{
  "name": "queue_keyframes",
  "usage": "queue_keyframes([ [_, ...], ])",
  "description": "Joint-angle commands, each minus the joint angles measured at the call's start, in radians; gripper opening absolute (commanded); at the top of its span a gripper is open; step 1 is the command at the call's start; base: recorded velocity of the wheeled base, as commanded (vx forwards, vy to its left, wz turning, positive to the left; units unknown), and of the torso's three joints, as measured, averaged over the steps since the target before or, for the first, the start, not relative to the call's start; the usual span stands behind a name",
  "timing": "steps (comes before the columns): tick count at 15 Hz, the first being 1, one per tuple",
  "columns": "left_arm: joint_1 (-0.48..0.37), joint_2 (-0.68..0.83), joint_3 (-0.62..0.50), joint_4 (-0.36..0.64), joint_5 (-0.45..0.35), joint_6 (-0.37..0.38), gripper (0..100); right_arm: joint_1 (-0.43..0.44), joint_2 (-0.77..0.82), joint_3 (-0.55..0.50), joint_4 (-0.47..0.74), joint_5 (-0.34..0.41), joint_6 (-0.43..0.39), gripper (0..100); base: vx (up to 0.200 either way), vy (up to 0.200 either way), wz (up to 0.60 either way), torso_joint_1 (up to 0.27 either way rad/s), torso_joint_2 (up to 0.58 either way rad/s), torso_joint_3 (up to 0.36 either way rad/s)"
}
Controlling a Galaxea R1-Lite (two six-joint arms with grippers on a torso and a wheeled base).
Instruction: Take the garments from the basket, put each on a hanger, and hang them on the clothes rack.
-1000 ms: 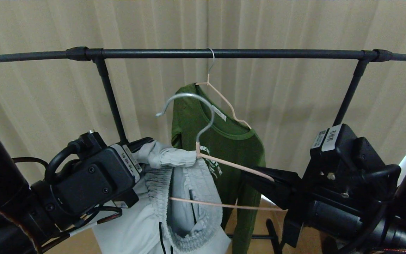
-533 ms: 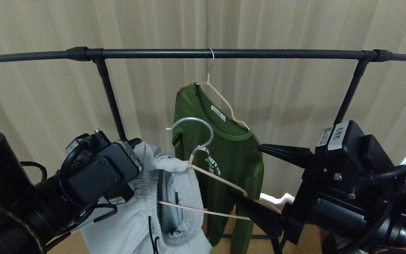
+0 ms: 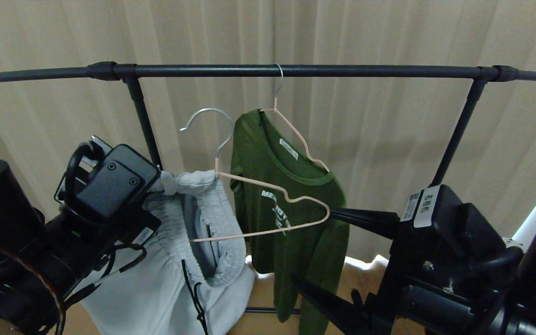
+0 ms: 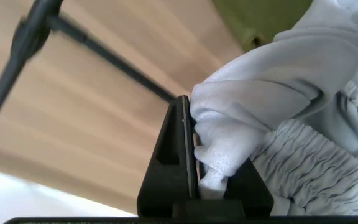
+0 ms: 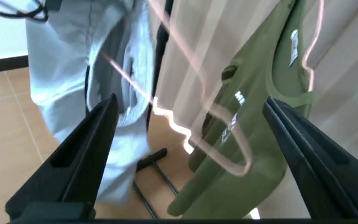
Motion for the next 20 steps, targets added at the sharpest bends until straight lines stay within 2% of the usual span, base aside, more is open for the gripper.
queue_keyframes([
  [1,-0.005,0.016,-0.049,-0.002,0.0,-0.044,0,0.022,0.08,-0.009,-0.002,0.0,0.047,100,0.0,0.0,0.0,0.0,0.0,0.0],
  [4,-0.03,0.019,-0.096,-0.002,0.0,-0.112,0,0.037,0.139,-0.026,-0.001,0.0,0.134,100,0.0,0.0,0.0,0.0,0.0,0.0],
  [7,-0.086,0.008,-0.131,-0.003,0.0,-0.147,0,0.037,0.205,-0.104,-0.007,-0.003,0.262,100,0.0,0.0,0.0,0.0,0.0,0.0],
  [13,-0.128,-0.027,-0.131,-0.003,-0.001,-0.142,0,0.015,0.205,-0.118,-0.008,-0.011,0.283,100,0.0,0.0,0.0,0.0,0.0,0.0],
  [14,-0.143,-0.035,-0.131,-0.003,0.0,-0.141,0,0.0,0.208,-0.119,-0.012,-0.009,0.283,0,0.0,0.0,0.0,0.0,0.0,0.0],
  [20,-0.183,-0.056,-0.121,-0.005,-0.009,-0.141,0,-0.032,0.208,-0.133,-0.013,-0.009,0.283,0,0.0,0.0,0.0,0.0,0.0,0.0],
])
